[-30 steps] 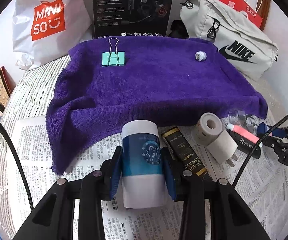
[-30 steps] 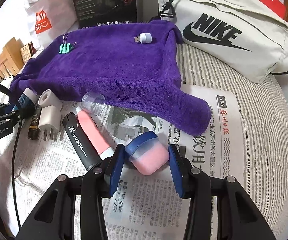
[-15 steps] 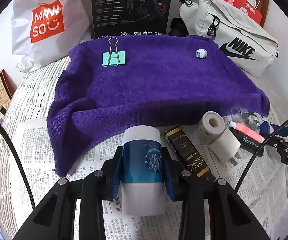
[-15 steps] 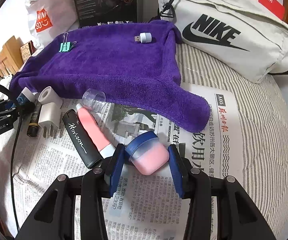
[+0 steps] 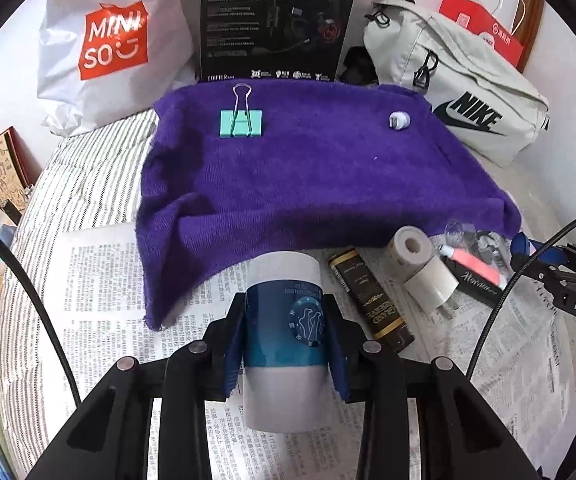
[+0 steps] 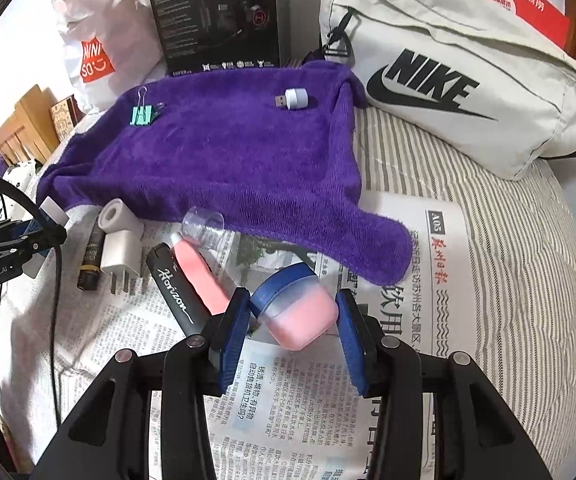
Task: Organize rigid objects
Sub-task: 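Grasp the pink-and-blue container with the right tool and lift it, then carry the container onto the towel beside the USB light and open the right tool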
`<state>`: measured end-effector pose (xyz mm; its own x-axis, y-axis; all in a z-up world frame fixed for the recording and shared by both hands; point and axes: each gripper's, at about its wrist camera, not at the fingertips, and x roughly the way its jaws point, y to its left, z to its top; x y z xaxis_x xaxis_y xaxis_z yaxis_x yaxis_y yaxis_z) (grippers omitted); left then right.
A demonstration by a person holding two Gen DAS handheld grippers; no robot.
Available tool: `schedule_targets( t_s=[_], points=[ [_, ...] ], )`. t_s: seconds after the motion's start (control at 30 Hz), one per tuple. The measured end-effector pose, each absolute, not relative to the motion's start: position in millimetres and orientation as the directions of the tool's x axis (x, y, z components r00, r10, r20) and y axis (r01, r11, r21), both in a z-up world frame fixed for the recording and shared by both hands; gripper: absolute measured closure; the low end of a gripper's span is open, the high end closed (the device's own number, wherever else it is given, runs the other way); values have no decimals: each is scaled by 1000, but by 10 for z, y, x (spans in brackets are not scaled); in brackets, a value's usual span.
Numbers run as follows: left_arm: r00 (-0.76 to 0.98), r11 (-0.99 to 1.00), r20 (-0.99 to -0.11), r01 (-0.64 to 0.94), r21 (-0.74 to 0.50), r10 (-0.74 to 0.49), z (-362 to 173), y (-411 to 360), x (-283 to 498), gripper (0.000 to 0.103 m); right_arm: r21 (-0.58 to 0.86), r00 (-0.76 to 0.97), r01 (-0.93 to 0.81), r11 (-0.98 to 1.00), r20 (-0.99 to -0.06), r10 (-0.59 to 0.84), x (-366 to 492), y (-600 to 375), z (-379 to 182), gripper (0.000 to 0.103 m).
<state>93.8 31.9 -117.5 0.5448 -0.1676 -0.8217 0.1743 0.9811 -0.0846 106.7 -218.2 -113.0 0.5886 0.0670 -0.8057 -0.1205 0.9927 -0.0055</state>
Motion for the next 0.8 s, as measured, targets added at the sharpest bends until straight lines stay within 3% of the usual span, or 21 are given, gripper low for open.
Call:
schedule_targets(
  t_s=[0.8],
  points=[
    [588, 980, -784, 143, -142, -199, -881, 591, 1201, 69, -8, 627, -158, 987, -774, 94, 1355, -2109, -806, 59]
  ],
)
